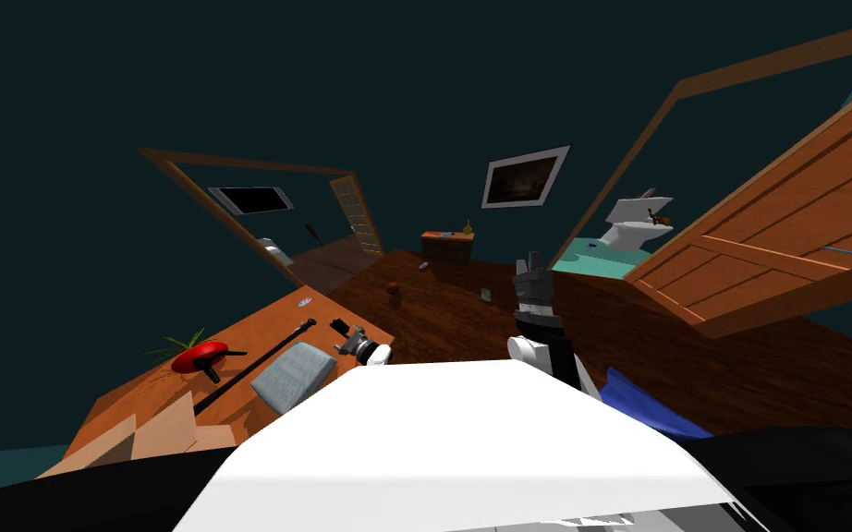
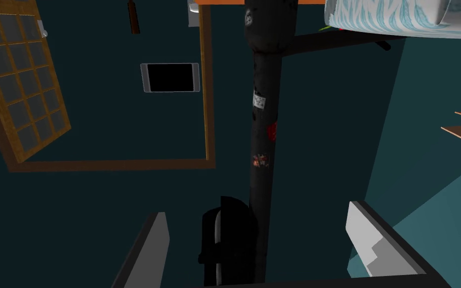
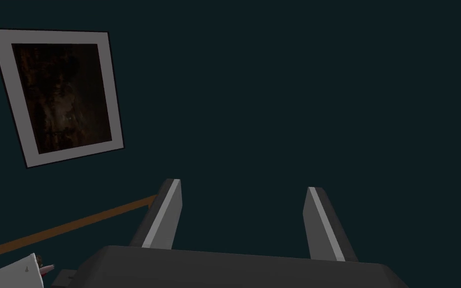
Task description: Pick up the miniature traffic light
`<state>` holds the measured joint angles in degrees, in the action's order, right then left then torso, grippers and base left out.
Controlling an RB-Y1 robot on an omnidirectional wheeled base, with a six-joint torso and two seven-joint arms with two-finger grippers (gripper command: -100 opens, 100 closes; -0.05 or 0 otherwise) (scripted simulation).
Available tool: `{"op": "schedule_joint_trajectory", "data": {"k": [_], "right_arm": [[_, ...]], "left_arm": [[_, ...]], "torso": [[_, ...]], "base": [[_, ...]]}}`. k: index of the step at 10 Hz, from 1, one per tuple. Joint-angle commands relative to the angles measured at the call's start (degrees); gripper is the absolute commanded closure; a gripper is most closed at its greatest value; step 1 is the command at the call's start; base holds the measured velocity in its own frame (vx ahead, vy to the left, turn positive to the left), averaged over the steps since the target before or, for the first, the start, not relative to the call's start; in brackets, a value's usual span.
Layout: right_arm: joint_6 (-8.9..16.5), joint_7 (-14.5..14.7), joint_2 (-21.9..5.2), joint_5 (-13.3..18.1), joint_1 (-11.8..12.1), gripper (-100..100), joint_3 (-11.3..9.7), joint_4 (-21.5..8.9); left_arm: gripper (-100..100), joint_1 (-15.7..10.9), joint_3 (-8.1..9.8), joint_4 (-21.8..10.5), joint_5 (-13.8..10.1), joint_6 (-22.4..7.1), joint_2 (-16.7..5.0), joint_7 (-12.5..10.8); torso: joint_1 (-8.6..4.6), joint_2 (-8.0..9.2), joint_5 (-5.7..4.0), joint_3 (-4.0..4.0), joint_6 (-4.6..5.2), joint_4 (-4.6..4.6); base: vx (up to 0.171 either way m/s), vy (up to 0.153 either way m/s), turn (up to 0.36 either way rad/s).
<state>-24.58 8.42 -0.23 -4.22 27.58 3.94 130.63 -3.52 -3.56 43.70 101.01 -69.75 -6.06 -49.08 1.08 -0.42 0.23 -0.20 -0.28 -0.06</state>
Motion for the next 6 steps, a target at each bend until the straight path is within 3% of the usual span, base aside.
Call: {"op": "schedule_joint_trajectory", "data": {"k": [1, 3, 4, 6], "right_arm": [[0.0, 0.0, 0.0, 0.0, 0.0, 0, 0.0, 0.0], [0.0, 0.0, 0.0, 0.0, 0.0, 0, 0.0, 0.0], [0.0, 0.0, 0.0, 0.0, 0.0, 0, 0.0, 0.0], [0.0, 0.0, 0.0, 0.0, 0.0, 0, 0.0, 0.0]], "left_arm": [[-100, -2.6, 0.10, -1.9, 1.0, -0.8, 1.4, 1.8], [-100, -1.9, 0.01, -1.1, 1.0, -0.8, 1.4, 1.9], [100, -2.1, 0.03, -1.3, 1.0, -0.9, 1.4, 1.9], [100, -2.0, 0.03, -1.3, 1.0, -0.9, 1.4, 2.0]], "torso": [[0.00, 0.00, 0.00, 0.00, 0.00, 0.00], [-0.20, 0.01, -0.03, 0.01, 0.04, 0.00], [-0.35, -0.03, -0.06, -0.01, 0.03, -0.01], [-0.41, -0.02, -0.05, 0.00, 0.03, 0.02]], "base": [[-0.032, 0.123, 0.075], [-0.013, 0.036, -0.028], [0.000, 0.000, 0.000], [0.000, 0.000, 0.000]]}}
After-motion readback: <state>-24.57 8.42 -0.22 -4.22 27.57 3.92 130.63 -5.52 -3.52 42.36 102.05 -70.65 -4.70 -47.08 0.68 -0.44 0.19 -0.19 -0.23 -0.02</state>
